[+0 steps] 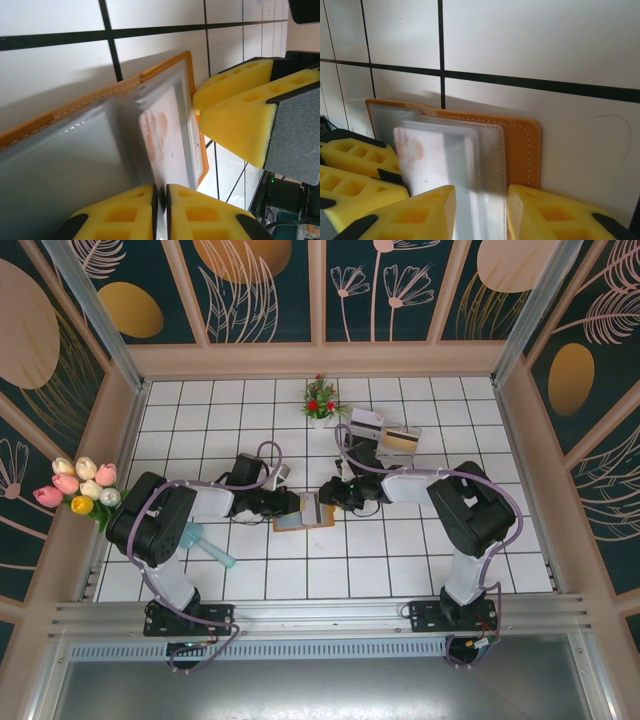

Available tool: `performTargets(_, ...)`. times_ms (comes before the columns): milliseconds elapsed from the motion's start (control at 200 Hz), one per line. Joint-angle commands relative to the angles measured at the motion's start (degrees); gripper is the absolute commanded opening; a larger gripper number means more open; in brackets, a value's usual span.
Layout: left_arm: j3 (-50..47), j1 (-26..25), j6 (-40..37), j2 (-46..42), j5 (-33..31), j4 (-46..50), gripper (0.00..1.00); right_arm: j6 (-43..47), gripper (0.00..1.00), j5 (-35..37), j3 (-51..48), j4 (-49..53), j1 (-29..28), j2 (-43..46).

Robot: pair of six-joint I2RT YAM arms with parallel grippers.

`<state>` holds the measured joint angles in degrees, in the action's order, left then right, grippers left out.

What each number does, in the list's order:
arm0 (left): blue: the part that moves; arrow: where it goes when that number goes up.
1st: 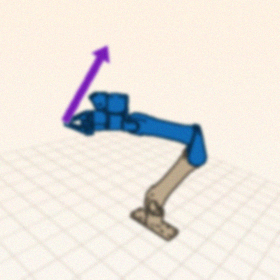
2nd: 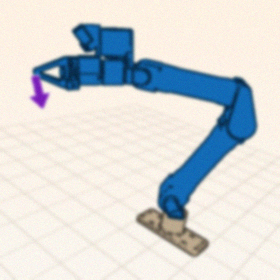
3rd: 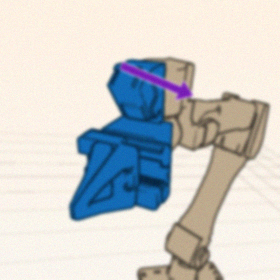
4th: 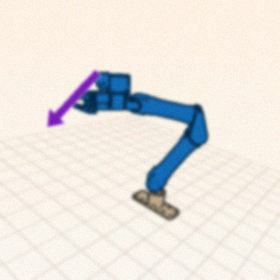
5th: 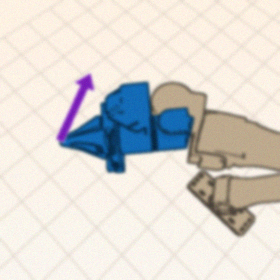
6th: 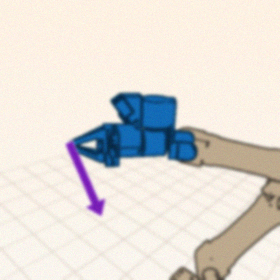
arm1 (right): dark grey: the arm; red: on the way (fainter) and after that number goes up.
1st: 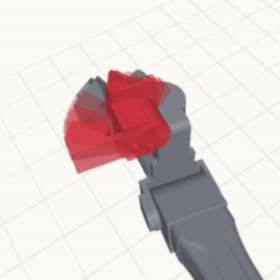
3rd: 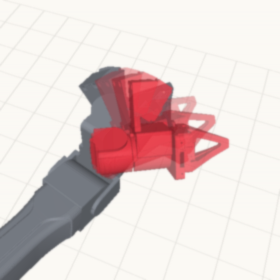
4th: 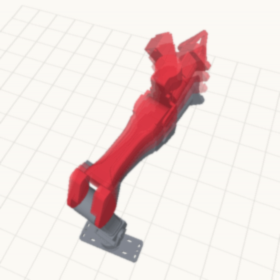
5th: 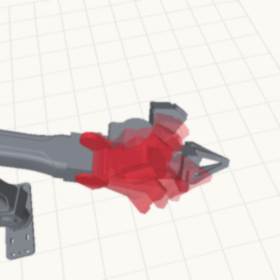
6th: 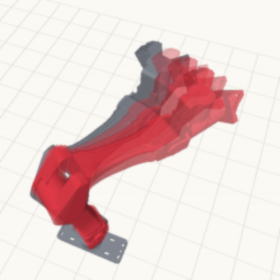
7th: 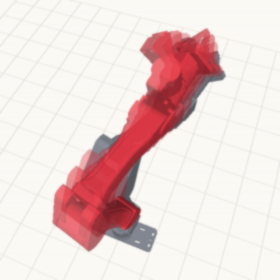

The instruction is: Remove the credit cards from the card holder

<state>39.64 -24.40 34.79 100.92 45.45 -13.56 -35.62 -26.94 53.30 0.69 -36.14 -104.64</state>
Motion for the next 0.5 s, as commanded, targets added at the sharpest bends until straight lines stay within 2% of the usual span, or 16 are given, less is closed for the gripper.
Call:
performTargets(0, -1.2, 0.2, 1.1, 1.1, 1.3, -1.8, 0.19, 2.6, 0.39, 8.8, -1.8, 10.6, -1.3, -5.1)
performTargets(160, -1.6, 0.2, 2.0, 1.3, 1.9, -3.6, 0.19, 2.2, 0.35, 13.7, 0.5, 14.6, -3.3, -7.2)
performTargets(340, -1.0, 0.2, 2.3, 2.9, 1.3, -3.1, 0.19, 2.2, 0.31, 15.9, 1.2, 16.2, -4.4, -8.9)
performTargets(420, 0.0, 0.2, 1.2, 3.2, -0.3, 0.0, 0.2, 2.4, 0.3, 16.3, 1.5, 16.6, -4.8, -9.6)
performTargets(495, 1.4, 0.2, -1.6, 2.1, -4.4, 5.8, 0.19, 2.1, 0.29, 16.1, 1.3, 16.6, -4.9, -9.9)
